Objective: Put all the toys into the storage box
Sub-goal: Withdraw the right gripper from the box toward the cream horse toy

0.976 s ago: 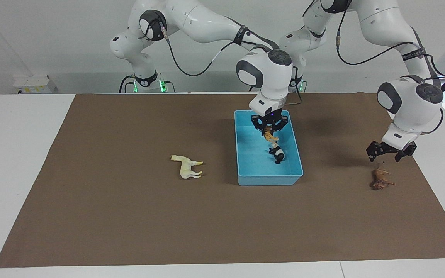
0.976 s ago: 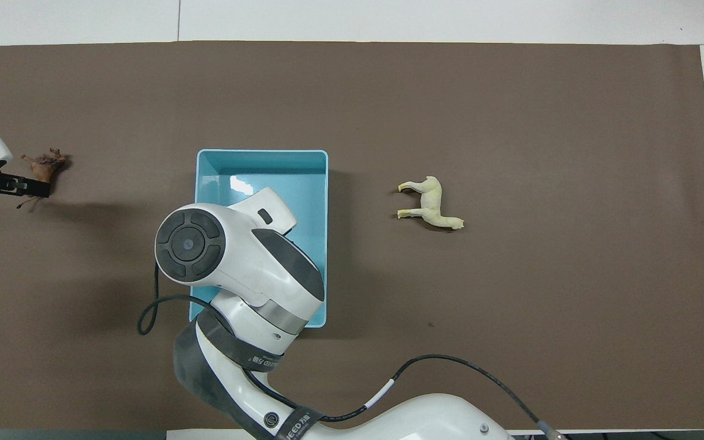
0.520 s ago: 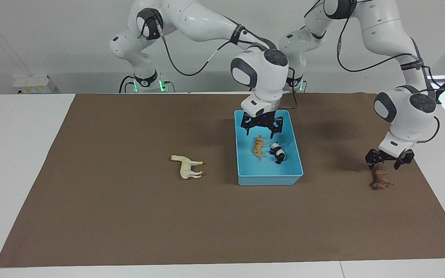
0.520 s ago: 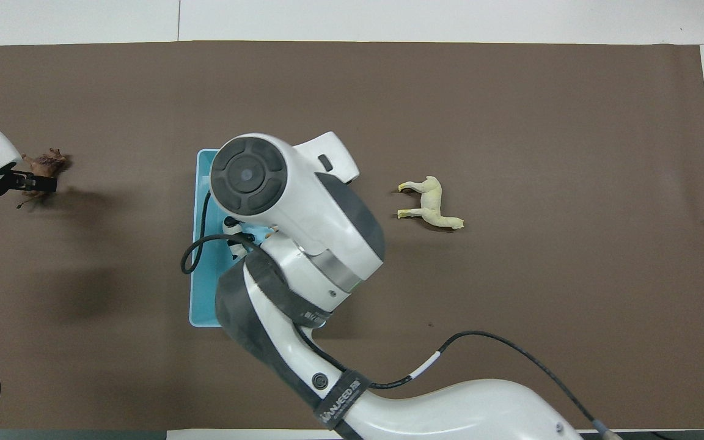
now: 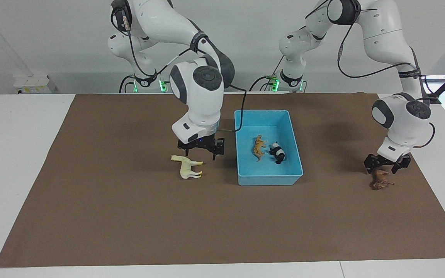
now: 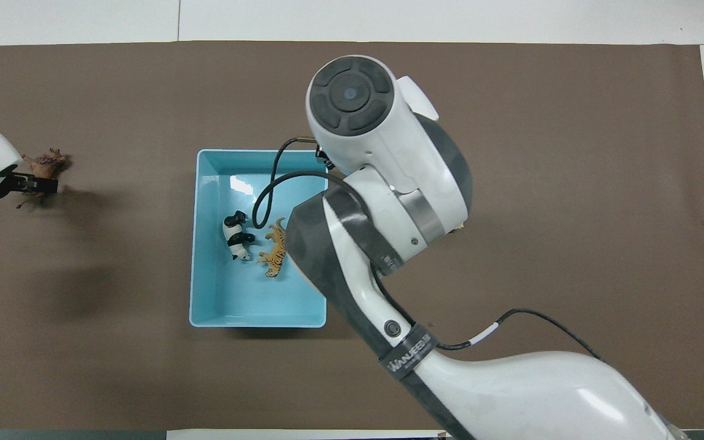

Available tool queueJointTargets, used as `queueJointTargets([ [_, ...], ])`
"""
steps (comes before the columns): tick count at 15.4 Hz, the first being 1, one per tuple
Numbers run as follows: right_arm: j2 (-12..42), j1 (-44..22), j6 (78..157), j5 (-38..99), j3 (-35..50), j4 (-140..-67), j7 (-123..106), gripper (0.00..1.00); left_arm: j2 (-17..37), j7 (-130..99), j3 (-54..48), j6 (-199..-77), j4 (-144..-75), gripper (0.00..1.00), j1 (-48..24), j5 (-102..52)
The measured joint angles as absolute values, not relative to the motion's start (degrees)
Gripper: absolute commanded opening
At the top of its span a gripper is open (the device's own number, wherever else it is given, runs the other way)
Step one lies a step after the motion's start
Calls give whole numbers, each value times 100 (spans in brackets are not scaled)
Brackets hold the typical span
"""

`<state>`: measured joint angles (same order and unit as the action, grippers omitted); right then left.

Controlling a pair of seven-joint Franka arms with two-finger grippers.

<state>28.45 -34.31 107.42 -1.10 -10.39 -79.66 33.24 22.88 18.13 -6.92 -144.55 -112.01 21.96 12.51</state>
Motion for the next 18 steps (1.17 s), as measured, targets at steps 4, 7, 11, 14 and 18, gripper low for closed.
queueJointTargets([
  [4,2375,-3388,12414,-111,-1040,-9886,3182,100,2287,1810,-680,-14477,-11241,100,2197,1251],
  [7,2224,-3232,12628,-111,-1042,-10407,3176,100,2287,1809,-680,-14477,-11242,100,2197,1251],
  [11,2114,-3115,12827,-106,-1034,-10753,3059,100,2286,1790,-678,-14477,-11245,94,2197,1250],
  [14,2115,-3148,12948,-100,-993,-10870,3059,100,2286,1763,-680,-14477,-11253,56,2197,1250],
  [18,2132,-3160,13173,-100,-980,-11009,2988,100,2270,1548,-647,-14481,-11277,0,2200,1268],
])
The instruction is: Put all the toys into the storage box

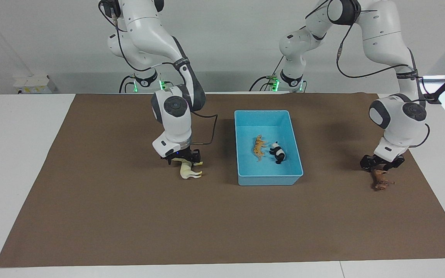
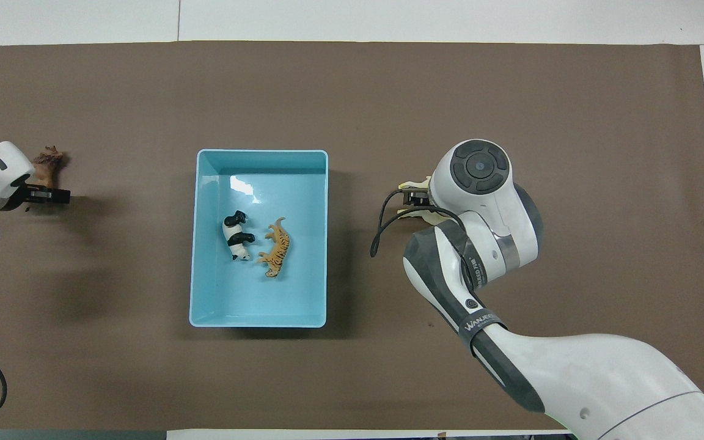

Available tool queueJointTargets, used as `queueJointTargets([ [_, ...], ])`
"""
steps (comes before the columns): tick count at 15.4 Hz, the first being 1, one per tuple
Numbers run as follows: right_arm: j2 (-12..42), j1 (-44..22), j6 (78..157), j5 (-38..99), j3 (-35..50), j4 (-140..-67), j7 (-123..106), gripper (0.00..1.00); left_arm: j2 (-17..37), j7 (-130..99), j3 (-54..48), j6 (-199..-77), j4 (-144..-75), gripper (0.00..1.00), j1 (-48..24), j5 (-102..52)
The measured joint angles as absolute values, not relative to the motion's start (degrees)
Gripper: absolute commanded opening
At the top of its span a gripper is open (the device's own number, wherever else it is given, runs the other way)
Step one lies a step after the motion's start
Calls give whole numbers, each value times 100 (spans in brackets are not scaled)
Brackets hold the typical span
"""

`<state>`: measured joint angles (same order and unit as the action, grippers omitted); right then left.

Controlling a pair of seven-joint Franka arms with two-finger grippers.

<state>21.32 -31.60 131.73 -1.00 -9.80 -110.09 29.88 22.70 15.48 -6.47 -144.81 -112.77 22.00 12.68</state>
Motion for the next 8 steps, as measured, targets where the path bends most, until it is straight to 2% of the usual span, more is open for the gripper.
queueJointTargets([
  [1,2162,-3173,13361,-100,-978,-11100,2974,93,2258,1482,-623,-14481,-11268,0,2200,1272],
  [3,2237,-3214,13624,-100,-972,-11239,2967,0,2253,1199,-616,-14397,-11211,0,2195,1281],
  [5,2259,-3237,13675,-96,-966,-11248,2967,0,2260,742,-678,-13931,-10990,0,2065,1277],
  [8,2223,-3308,13600,-90,-964,-11182,2967,0,2249,-153,-732,-12875,-10250,0,1580,1208],
])
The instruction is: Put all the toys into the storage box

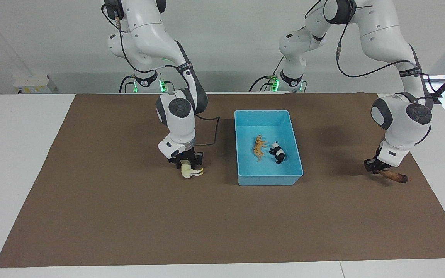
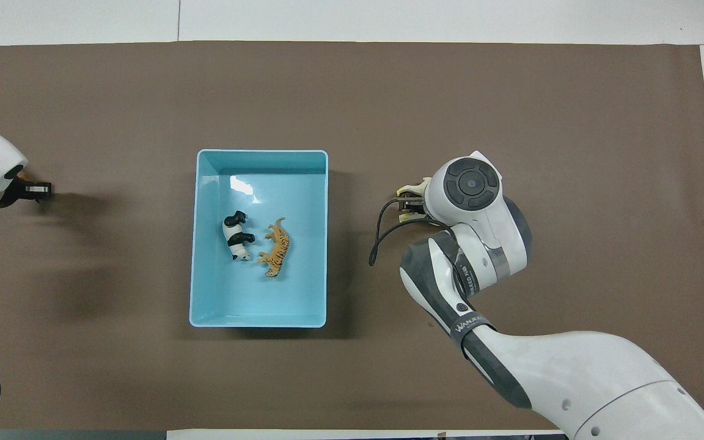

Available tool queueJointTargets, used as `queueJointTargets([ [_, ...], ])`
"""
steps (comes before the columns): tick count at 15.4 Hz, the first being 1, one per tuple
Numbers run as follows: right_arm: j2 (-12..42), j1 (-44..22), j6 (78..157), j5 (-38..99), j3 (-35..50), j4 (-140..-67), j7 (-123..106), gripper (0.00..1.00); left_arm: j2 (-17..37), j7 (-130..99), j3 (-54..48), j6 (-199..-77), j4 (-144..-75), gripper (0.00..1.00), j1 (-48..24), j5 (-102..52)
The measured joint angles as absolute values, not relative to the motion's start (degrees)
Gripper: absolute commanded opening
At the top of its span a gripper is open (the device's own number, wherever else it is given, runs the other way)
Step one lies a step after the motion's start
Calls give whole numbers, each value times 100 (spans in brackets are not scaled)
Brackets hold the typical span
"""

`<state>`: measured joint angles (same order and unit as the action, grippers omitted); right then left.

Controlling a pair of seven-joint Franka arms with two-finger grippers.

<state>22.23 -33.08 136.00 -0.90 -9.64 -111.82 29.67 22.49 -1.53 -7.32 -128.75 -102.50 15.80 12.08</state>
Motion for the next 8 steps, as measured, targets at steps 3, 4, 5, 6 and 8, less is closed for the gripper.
queueJointTargets([
  [3,2221,-3326,13385,-89,-965,-11037,2967,0,2039,-970,-758,-11938,-9673,0,1161,926],
  [4,2221,-3326,13307,-89,-967,-10957,2968,0,1869,-1269,-768,-11601,-9593,0,1021,797],
  [5,2221,-3326,13195,-89,-968,-10851,2969,0,1654,-1627,-778,-11227,-9555,0,839,683],
  [6,2220,-3325,13005,-89,-972,-10702,2970,0,1425,-2108,-789,-10904,-9552,0,599,547],
  [8,2210,-3312,12464,-89,-982,-10255,2970,0,1058,-3367,-814,-10530,-9595,0,-129,299],
])
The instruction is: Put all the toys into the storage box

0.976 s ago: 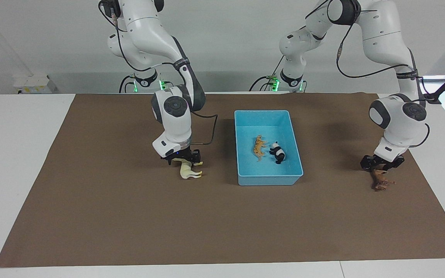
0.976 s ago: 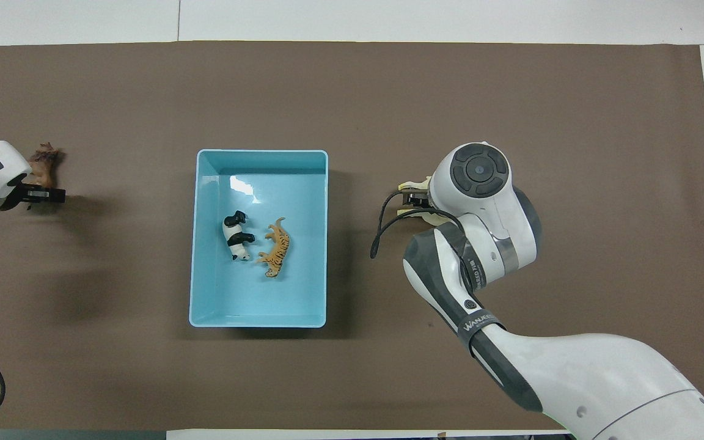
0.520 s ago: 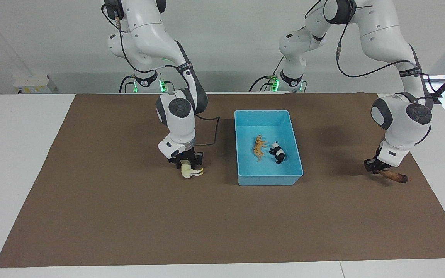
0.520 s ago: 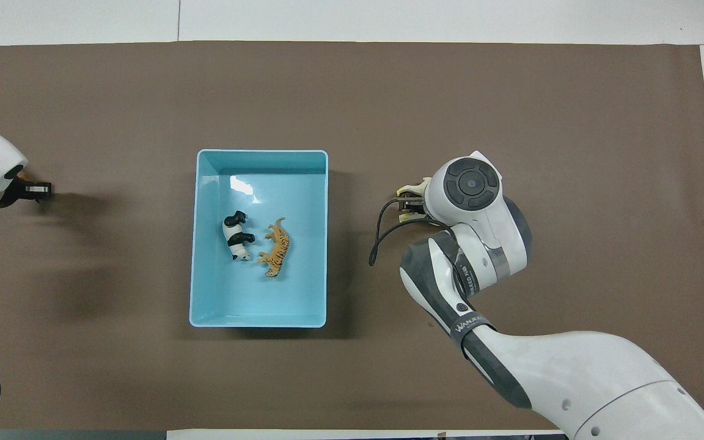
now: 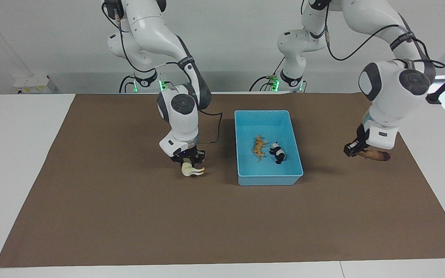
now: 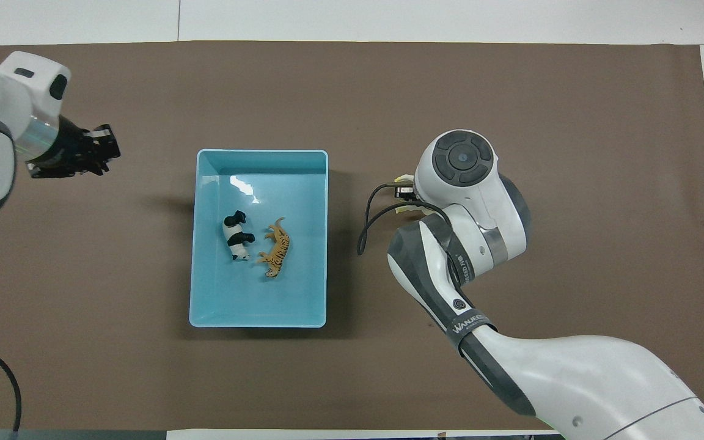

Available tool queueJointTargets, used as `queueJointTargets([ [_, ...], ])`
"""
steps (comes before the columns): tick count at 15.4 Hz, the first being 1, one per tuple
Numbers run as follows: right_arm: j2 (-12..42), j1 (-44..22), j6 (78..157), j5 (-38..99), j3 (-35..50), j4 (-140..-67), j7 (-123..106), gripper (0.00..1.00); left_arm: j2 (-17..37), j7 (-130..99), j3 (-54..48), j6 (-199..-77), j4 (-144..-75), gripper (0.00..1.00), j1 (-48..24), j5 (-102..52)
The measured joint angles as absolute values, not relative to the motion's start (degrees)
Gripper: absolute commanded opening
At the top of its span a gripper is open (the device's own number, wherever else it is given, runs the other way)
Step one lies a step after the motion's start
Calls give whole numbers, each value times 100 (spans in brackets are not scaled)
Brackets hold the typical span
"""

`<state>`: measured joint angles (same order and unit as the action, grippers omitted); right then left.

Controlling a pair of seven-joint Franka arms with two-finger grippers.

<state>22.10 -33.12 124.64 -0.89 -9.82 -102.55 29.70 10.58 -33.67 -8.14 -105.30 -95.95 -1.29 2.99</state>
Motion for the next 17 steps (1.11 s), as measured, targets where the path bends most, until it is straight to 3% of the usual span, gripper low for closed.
queueJointTargets([
  [5,1984,-3244,11063,-91,-1023,-8944,2970,0,739,-6022,-854,-11105,-10507,0,-2010,148],
  [6,1932,-3245,10864,-90,-1021,-8764,2970,0,698,-6368,-852,-11426,-10730,11,-2185,54],
  [7,1886,-3246,10713,-90,-1020,-8633,2970,0,654,-6641,-849,-11679,-10935,70,-2313,18],
  [8,1847,-3246,10622,-90,-1020,-8559,2970,0,610,-6782,-846,-11819,-11092,100,-2374,5],
  [17,1849,-3297,10574,-11,-947,-8520,3003,0,224,-6590,-619,-11600,-11227,100,-2156,40],
])
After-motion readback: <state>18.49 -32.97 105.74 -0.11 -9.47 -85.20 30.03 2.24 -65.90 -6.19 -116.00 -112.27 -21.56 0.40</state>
